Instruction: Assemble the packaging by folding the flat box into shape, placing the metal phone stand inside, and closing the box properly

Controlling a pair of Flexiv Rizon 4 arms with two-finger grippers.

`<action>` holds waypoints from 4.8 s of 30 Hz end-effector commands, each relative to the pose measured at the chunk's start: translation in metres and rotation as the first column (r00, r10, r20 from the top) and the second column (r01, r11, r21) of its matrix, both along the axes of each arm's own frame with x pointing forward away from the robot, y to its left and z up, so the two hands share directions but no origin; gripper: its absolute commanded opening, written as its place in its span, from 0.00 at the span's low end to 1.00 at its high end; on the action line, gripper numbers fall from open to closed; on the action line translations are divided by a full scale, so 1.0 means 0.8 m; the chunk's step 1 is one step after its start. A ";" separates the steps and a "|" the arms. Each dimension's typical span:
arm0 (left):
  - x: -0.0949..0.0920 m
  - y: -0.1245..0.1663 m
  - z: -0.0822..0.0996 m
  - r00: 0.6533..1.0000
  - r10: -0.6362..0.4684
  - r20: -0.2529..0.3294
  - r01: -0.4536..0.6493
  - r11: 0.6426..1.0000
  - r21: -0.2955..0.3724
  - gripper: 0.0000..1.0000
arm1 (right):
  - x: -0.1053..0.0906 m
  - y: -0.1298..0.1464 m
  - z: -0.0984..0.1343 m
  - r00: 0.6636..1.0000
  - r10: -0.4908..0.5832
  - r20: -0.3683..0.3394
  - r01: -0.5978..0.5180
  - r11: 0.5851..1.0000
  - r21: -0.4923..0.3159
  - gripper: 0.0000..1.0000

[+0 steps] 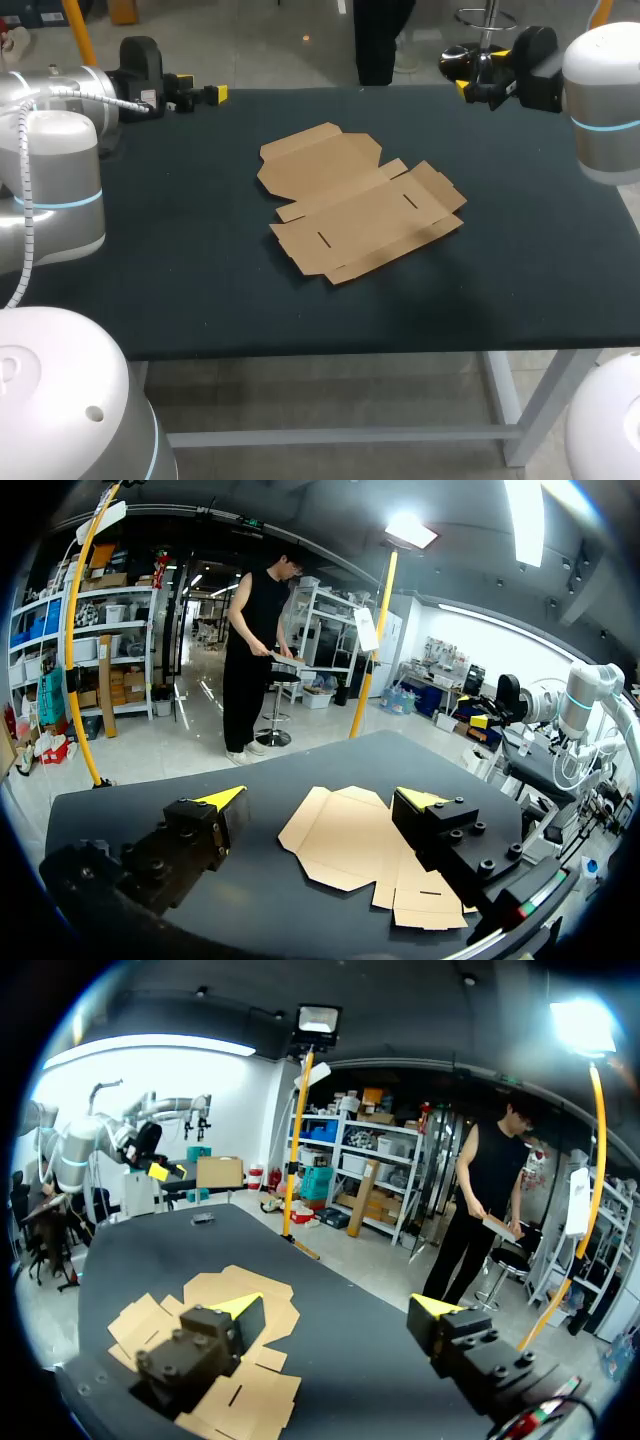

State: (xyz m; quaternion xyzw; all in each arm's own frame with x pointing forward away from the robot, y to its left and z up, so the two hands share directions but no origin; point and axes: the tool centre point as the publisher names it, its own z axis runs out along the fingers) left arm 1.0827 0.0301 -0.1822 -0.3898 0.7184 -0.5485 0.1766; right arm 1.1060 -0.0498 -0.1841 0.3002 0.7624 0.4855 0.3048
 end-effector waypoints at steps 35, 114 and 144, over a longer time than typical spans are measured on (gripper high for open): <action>0.003 -0.012 0.001 0.994 -0.020 -0.109 0.020 1.000 -0.003 1.00 | 0.000 -0.004 -0.001 0.996 -0.018 -0.089 0.018 1.000 -0.004 1.00; -0.138 -0.033 -0.061 0.516 0.168 -0.840 -0.247 0.968 0.042 1.00 | -0.095 -0.037 -0.126 0.475 -0.138 -0.869 0.024 0.989 -0.144 1.00; -0.136 -0.044 -0.086 0.507 0.160 -0.847 -0.152 0.984 0.095 1.00 | -0.080 -0.014 -0.222 0.256 -0.120 -0.959 -0.045 0.990 -0.136 0.94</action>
